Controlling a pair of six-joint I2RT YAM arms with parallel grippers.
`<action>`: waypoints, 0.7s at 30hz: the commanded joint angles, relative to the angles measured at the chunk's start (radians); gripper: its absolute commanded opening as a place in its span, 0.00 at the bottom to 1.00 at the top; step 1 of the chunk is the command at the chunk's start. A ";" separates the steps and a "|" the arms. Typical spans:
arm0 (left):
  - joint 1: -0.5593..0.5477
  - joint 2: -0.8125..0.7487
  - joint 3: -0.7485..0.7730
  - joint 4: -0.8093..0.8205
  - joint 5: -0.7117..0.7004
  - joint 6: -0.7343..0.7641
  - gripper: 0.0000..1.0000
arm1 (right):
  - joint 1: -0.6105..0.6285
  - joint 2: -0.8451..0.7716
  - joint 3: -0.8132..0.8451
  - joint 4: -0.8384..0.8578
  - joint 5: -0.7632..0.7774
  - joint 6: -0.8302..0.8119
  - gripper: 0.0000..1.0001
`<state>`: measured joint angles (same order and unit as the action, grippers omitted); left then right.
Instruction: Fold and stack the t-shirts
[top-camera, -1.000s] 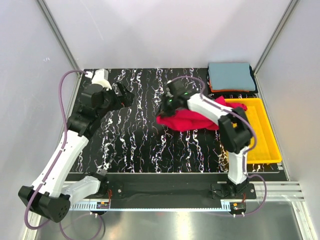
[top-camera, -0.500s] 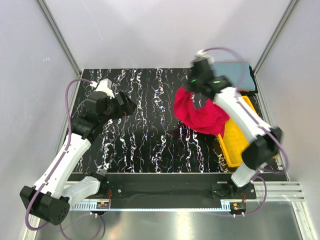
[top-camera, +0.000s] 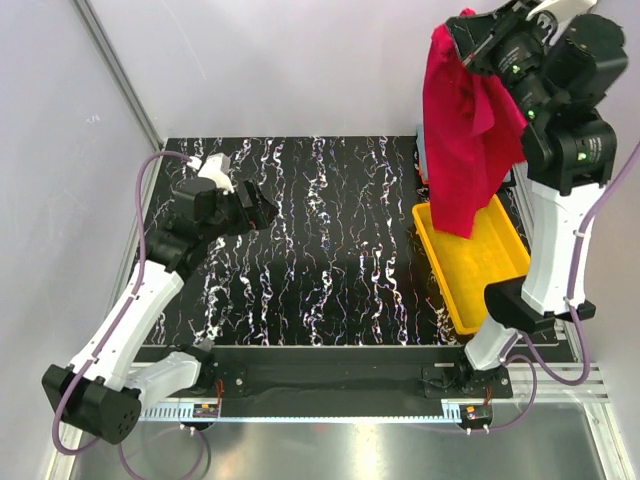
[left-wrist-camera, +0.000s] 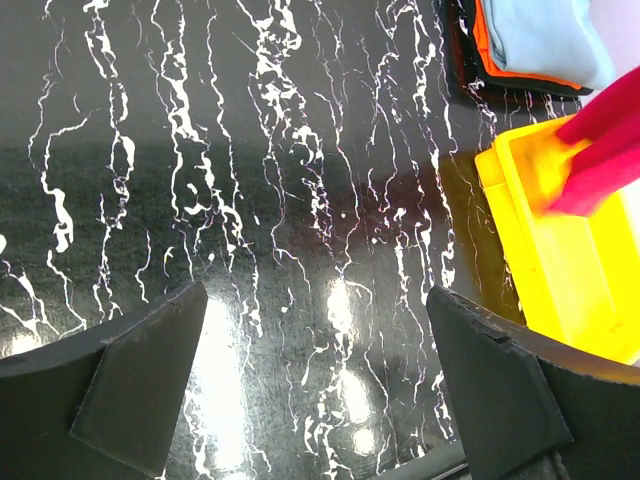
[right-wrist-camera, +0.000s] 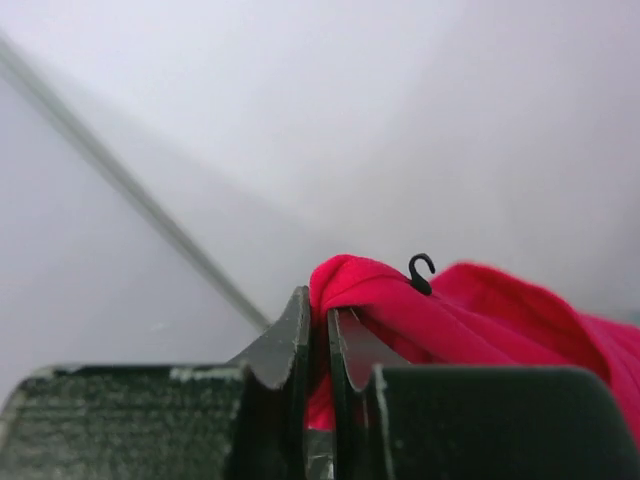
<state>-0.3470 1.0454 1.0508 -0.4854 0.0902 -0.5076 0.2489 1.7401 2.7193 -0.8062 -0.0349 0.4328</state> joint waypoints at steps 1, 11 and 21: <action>0.009 -0.025 0.061 0.008 0.022 0.041 0.99 | 0.004 -0.022 -0.012 0.184 -0.281 0.141 0.00; 0.014 -0.136 0.094 -0.022 -0.035 0.073 0.99 | 0.007 -0.007 -0.198 0.585 -0.565 0.494 0.00; 0.014 -0.176 0.029 -0.024 -0.040 0.073 0.99 | 0.107 -0.094 -0.908 0.596 -0.496 0.321 0.14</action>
<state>-0.3382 0.8848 1.1000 -0.5301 0.0624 -0.4419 0.3302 1.6997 2.0132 -0.2108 -0.5835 0.8574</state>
